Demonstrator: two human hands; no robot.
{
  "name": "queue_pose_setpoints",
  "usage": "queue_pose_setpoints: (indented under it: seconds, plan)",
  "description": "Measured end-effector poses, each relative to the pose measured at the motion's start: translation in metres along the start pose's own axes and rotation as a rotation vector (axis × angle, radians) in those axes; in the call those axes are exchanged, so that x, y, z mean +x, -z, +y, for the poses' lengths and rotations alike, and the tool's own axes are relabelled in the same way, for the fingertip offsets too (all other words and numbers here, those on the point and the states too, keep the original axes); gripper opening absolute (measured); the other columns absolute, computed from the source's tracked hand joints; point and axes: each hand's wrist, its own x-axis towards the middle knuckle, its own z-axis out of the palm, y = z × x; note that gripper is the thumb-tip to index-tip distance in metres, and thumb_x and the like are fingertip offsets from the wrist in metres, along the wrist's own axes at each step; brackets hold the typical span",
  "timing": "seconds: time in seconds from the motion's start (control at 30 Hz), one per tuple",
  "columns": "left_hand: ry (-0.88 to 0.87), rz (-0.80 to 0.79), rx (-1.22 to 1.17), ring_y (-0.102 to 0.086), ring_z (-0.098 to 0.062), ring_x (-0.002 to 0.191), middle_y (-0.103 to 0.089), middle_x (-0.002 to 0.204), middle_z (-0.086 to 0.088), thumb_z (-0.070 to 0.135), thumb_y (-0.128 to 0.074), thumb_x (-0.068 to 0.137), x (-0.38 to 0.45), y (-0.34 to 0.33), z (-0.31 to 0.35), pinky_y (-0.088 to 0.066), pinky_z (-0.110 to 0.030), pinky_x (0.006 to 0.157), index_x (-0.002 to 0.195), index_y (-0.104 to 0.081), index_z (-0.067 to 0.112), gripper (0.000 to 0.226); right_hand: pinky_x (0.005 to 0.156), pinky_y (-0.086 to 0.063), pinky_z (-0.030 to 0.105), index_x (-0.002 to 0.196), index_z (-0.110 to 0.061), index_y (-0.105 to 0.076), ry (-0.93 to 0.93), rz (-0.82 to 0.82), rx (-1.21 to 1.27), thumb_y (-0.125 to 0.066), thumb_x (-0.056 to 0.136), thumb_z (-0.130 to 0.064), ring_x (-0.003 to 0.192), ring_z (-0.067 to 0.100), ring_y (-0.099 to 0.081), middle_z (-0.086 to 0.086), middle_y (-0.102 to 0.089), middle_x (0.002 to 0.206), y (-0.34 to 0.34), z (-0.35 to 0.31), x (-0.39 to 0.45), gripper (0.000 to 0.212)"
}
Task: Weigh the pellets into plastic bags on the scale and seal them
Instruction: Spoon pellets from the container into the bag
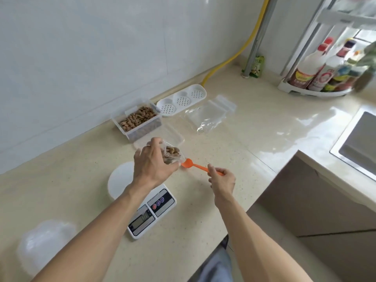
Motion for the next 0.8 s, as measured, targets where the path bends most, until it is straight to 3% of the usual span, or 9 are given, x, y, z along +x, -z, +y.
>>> queue_pose_setpoints:
  seconds: [0.13,0.23,0.3,0.4,0.47,0.53,0.63,0.7,0.8]
  plan:
    - [-0.027,-0.024,-0.01,-0.059,-0.026,0.105,-0.061,0.111,-0.006,0.053,-0.078,0.065,0.002,-0.006,0.01,-0.041,-0.05,0.099,0.124,-0.038,0.012,0.082,0.092,-0.05,0.041,0.097,-0.019,-0.066,0.004,0.022,-0.246,-0.068,0.085,-0.05,0.098,0.022,-0.061,-0.002,-0.066,0.093,0.007,0.0,0.008,0.033]
    - [-0.043,-0.027,-0.042,-0.059,-0.025,0.102,-0.06,0.11,-0.005,0.051,-0.079,0.066,0.004,-0.006,0.015,-0.045,-0.045,0.095,0.123,-0.037,0.012,0.081,0.103,-0.041,0.046,0.103,-0.021,-0.067,0.088,0.119,-0.455,-0.059,0.089,-0.044,0.115,0.026,-0.055,0.001,-0.065,0.109,0.008,-0.017,0.005,0.027]
    - [-0.046,-0.024,-0.076,-0.059,-0.024,0.101,-0.059,0.111,-0.004,0.051,-0.08,0.067,0.005,-0.005,0.017,-0.047,-0.041,0.091,0.125,-0.037,0.012,0.082,0.093,-0.046,0.04,0.1,-0.017,-0.067,0.21,0.053,-0.388,-0.056,0.093,-0.037,0.106,0.023,-0.059,-0.001,-0.066,0.103,0.002,-0.042,-0.002,0.024]
    - [-0.038,-0.033,-0.125,-0.058,-0.023,0.102,-0.057,0.112,-0.004,0.049,-0.079,0.069,0.009,0.001,0.022,-0.047,-0.038,0.088,0.129,-0.035,0.012,0.084,0.069,-0.046,0.036,0.084,-0.005,-0.067,0.384,-0.122,-0.308,-0.054,0.093,-0.035,0.075,0.015,-0.058,0.009,-0.067,0.08,-0.009,-0.091,-0.02,0.034]
    - [-0.036,-0.011,-0.156,-0.057,-0.022,0.102,-0.055,0.112,-0.002,0.05,-0.078,0.071,0.011,0.01,0.026,-0.046,-0.037,0.088,0.133,-0.033,0.011,0.086,0.055,-0.039,0.03,0.065,-0.004,-0.06,0.479,-0.221,-0.389,-0.057,0.09,-0.036,0.055,0.01,-0.047,0.01,-0.059,0.061,-0.016,-0.12,-0.032,0.041]
    - [-0.062,0.038,-0.203,-0.054,-0.017,0.097,-0.05,0.107,0.002,0.056,-0.076,0.071,0.014,0.02,0.029,-0.047,-0.034,0.084,0.134,-0.033,0.01,0.089,0.044,-0.033,0.022,0.054,-0.013,-0.054,0.561,-0.288,-0.554,-0.063,0.086,-0.027,0.044,0.006,-0.041,-0.003,-0.05,0.05,-0.022,-0.143,-0.039,0.036]
    - [-0.091,0.092,-0.293,-0.055,-0.011,0.095,-0.049,0.102,0.008,0.062,-0.077,0.064,0.019,0.033,0.032,-0.046,-0.031,0.084,0.13,-0.034,0.015,0.091,0.042,-0.038,0.021,0.064,-0.007,-0.064,0.664,-0.318,-0.722,-0.061,0.086,-0.015,0.048,0.01,-0.049,-0.001,-0.06,0.059,-0.031,-0.169,-0.047,0.023]
    - [-0.088,0.097,-0.379,-0.058,-0.01,0.098,-0.051,0.103,0.012,0.064,-0.081,0.055,0.023,0.041,0.032,-0.049,-0.034,0.086,0.13,-0.033,0.021,0.098,0.048,-0.043,0.028,0.069,-0.002,-0.064,0.758,-0.31,-0.734,-0.058,0.088,-0.013,0.053,0.014,-0.052,0.006,-0.063,0.064,-0.037,-0.183,-0.054,0.022]
    - [-0.069,0.085,-0.485,-0.056,-0.006,0.102,-0.054,0.112,0.009,0.063,-0.083,0.054,0.025,0.058,0.03,-0.046,-0.026,0.084,0.136,-0.032,0.027,0.103,0.051,-0.045,0.027,0.076,-0.002,-0.064,0.866,-0.334,-0.714,-0.054,0.089,-0.012,0.063,0.02,-0.061,0.007,-0.07,0.075,-0.04,-0.203,-0.063,0.019]
